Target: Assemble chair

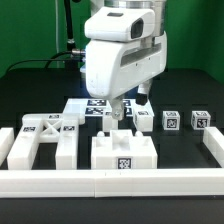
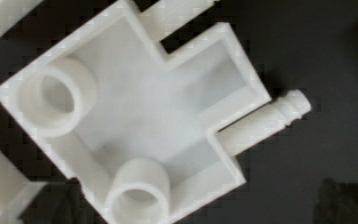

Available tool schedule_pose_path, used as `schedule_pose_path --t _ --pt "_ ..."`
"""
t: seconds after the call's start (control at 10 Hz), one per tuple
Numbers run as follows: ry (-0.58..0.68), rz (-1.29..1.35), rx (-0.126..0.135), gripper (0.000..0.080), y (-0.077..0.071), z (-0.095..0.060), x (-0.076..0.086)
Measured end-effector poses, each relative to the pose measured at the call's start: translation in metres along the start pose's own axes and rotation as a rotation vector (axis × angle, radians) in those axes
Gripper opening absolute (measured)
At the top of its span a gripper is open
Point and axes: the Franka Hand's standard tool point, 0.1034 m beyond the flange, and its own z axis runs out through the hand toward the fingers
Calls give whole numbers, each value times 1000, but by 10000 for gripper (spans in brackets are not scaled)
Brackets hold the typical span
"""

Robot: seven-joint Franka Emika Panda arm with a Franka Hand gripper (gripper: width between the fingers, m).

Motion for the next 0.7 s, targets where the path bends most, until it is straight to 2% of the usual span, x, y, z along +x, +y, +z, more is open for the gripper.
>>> schedule_pose_path --t 0.2,0.3,0.5,0.7 --pt "-1 153 2 650 -1 1 1" --pt "-4 314 6 650 -1 6 4" --pt "-6 531 4 650 10 19 11" --pt "-2 626 10 650 13 23 12"
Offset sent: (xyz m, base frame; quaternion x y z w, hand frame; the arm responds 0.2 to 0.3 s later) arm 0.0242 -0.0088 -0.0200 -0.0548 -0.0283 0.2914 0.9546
